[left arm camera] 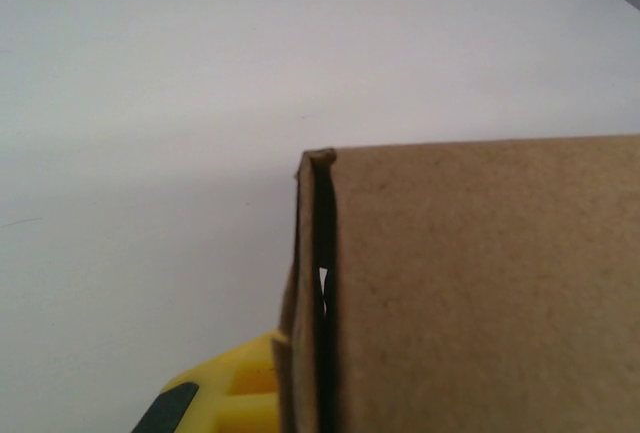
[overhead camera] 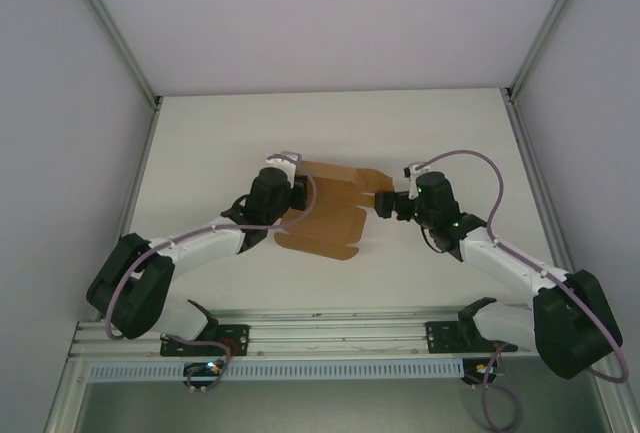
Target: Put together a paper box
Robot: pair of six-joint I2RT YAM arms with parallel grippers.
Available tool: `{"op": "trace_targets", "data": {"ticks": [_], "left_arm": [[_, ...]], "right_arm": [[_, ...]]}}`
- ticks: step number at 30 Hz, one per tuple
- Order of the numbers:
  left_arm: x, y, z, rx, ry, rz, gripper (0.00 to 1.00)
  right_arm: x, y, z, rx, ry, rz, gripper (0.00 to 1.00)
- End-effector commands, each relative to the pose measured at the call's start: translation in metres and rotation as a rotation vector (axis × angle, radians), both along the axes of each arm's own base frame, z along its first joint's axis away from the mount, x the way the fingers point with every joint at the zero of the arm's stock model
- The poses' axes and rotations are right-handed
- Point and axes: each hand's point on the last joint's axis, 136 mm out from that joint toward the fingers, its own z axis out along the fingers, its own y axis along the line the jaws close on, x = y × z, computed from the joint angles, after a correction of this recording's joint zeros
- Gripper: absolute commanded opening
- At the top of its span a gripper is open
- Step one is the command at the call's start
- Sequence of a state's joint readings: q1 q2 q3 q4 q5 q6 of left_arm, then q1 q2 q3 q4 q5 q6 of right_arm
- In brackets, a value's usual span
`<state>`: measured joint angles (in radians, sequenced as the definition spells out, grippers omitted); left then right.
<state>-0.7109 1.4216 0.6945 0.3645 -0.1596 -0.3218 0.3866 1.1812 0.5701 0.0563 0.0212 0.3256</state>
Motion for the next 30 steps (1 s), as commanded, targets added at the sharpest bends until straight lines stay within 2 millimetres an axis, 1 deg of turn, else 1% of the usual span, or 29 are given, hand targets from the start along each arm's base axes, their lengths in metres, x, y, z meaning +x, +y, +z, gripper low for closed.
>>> {"op": "trace_targets", "data": {"ticks": [1,4,5,10,12,17,21,24,26,30], "left_arm": [[0.004,0.001,0.014,-0.017,-0.015,0.008,0.00],[0.006,0.002,0.011,0.002,-0.007,0.019,0.00],[0.007,0.003,0.009,0.009,-0.006,0.026,0.00],[0.010,0.010,0.007,0.013,0.001,0.051,0.00],[0.011,0.011,0.008,0.009,0.002,0.054,0.00],[0.012,0.014,0.007,0.011,0.003,0.060,0.00],[0.011,0.008,0.008,-0.011,0.008,0.038,0.00],[0.011,0.006,0.009,-0.021,0.009,0.027,0.00],[0.011,0.004,0.011,-0.024,0.008,0.020,0.00],[0.011,0.002,0.010,-0.037,0.014,0.019,0.00]], "right_arm": [[0.009,0.011,0.007,0.056,-0.017,0.017,1.00],[0.012,0.017,0.016,0.078,-0.044,0.041,1.00],[0.012,0.016,0.015,0.071,-0.039,0.042,1.00],[0.002,0.001,0.007,0.001,0.007,0.012,1.00],[-0.002,-0.003,0.003,0.002,0.021,0.002,1.00],[-0.008,-0.009,-0.001,0.012,0.025,-0.009,1.00],[-0.007,-0.001,-0.004,0.044,0.033,0.027,1.00],[0.000,0.008,-0.004,0.080,0.022,0.046,1.00],[0.007,0.015,0.003,0.109,-0.005,0.067,1.00],[0.019,0.034,0.026,0.183,-0.065,0.133,1.00]]}}
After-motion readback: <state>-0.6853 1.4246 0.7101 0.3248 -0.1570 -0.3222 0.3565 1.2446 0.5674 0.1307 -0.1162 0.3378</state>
